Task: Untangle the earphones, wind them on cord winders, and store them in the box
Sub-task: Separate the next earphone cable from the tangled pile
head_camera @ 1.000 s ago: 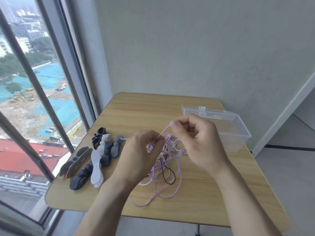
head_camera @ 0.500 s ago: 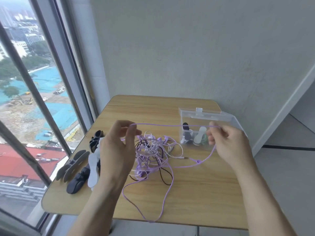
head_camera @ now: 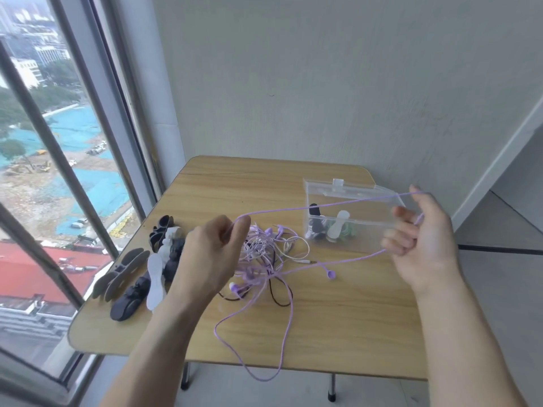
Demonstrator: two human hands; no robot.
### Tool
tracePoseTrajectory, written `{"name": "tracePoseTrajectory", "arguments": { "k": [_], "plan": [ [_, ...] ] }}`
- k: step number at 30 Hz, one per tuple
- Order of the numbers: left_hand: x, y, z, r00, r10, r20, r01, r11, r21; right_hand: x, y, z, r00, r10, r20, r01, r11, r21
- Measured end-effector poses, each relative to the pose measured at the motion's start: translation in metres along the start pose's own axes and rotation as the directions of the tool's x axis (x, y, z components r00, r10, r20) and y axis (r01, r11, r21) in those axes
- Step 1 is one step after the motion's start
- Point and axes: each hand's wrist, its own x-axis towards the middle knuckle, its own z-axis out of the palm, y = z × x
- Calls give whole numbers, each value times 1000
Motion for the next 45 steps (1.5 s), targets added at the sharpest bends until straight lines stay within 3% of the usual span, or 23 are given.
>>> {"name": "tracePoseTrajectory", "arguments": {
  "k": [2,3,6,9,11,14,17,18,20,22,23,24,26,28,29,31,32,33,36,38,41,45],
  "plan": [
    [2,3,-4,994,-27,-107,19,997,-79,6,5,-6,953,-218,-213,180,967,-181],
    [2,4,-5,992,-46,-122,28,989,-144,6,8,-7,926,-279,-255,214,943,-255],
    [0,9,-6,998,-58,22,62,945,-320,11,18,-8,911,-335,-242,227,894,-385],
    [-5,12,-2,987,25,160,32,939,-343,9,20,-3,944,-291,-158,188,863,-469],
    [-6,10,1,985,58,164,-22,976,-215,8,19,-5,969,-219,-115,136,861,-489],
    [-4,-2,3,984,13,178,-37,991,131,13,15,-15,986,-120,-114,57,891,-451],
    [-3,-4,2,999,-9,45,1,987,162,15,12,-19,997,0,-76,-43,821,-569],
    [-1,-2,2,999,-45,-24,46,996,81,13,14,-18,998,16,-69,-57,752,-657],
    [7,1,-2,972,-227,-61,196,926,-322,10,20,-18,994,-80,-67,-8,581,-814],
    [12,5,-8,936,-349,44,274,644,-715,10,23,-19,977,-204,-66,42,485,-874],
    [12,6,-11,930,-360,79,277,540,-795,9,23,-19,971,-228,-78,42,478,-877],
    [12,7,-13,930,-355,93,276,513,-813,9,22,-19,965,-246,-89,39,471,-881],
    [8,8,-13,942,-327,80,274,607,-746,8,22,-18,951,-309,-25,96,371,-924],
    [3,10,-10,971,-237,16,214,843,-494,4,23,-17,937,-312,154,237,249,-939],
    [0,12,-9,986,-164,-6,153,931,-332,0,23,-16,940,-241,241,293,213,-932],
    [-6,18,-4,999,-42,15,44,985,-169,-14,22,-11,911,-63,407,412,140,-901],
    [-8,23,-3,999,-12,51,20,986,-163,-23,24,-6,863,-31,504,502,156,-850],
    [-11,28,-1,995,12,101,6,986,-168,-35,28,1,798,-45,601,593,242,-768],
    [-17,39,7,969,69,237,-23,981,-192,-67,50,28,639,-62,767,649,578,-495],
    [-17,38,9,960,109,258,-56,977,-204,-74,64,39,656,-62,753,566,700,-436],
    [-16,30,11,936,184,299,-141,977,-158,-72,61,40,720,-50,692,465,774,-429],
    [-20,21,22,916,263,303,-262,964,-45,-71,59,42,770,151,620,237,834,-498]
  ]
}}
